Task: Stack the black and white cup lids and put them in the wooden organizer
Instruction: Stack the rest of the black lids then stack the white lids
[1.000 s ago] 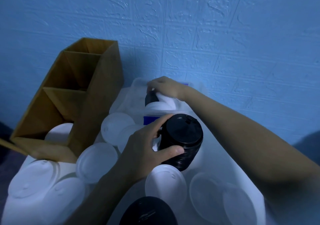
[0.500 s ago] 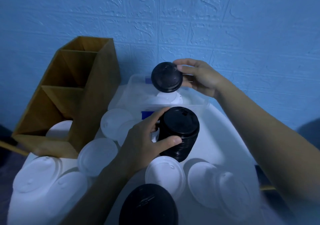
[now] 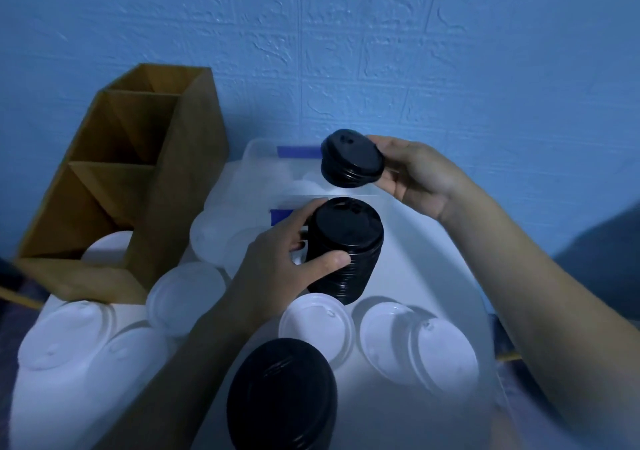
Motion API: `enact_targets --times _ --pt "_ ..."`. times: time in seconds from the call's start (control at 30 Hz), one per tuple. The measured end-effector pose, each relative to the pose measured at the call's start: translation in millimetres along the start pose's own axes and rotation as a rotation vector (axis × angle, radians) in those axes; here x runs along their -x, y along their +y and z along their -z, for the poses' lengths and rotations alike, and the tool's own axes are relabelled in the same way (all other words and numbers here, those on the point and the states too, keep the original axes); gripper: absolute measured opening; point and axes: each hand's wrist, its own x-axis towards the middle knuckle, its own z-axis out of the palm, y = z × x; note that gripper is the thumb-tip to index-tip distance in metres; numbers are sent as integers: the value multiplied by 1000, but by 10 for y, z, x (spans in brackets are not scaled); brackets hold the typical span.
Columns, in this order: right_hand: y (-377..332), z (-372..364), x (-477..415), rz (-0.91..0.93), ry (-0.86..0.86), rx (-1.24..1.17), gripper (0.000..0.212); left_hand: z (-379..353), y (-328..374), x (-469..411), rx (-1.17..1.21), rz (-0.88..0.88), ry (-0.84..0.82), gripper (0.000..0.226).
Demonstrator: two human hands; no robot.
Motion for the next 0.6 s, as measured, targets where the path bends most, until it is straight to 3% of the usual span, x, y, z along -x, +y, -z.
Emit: enact_targets --times 0.13,0.3,0.47,0.53,0.6 --pt "33 35 -108 -20 90 3 26 5 -11 -3 -3 6 -1 60" --pt "153 507 376 20 145 15 29 1 -17 5 26 9 -14 62" --pt "620 858 815 -131 222 87 24 16 -19 -12 25 10 -5 60" --pt "781 847 840 -111 264 224 21 12 -33 -5 17 20 6 60" --pt "902 856 822 20 351 550 19 0 -33 7 16 36 10 63"
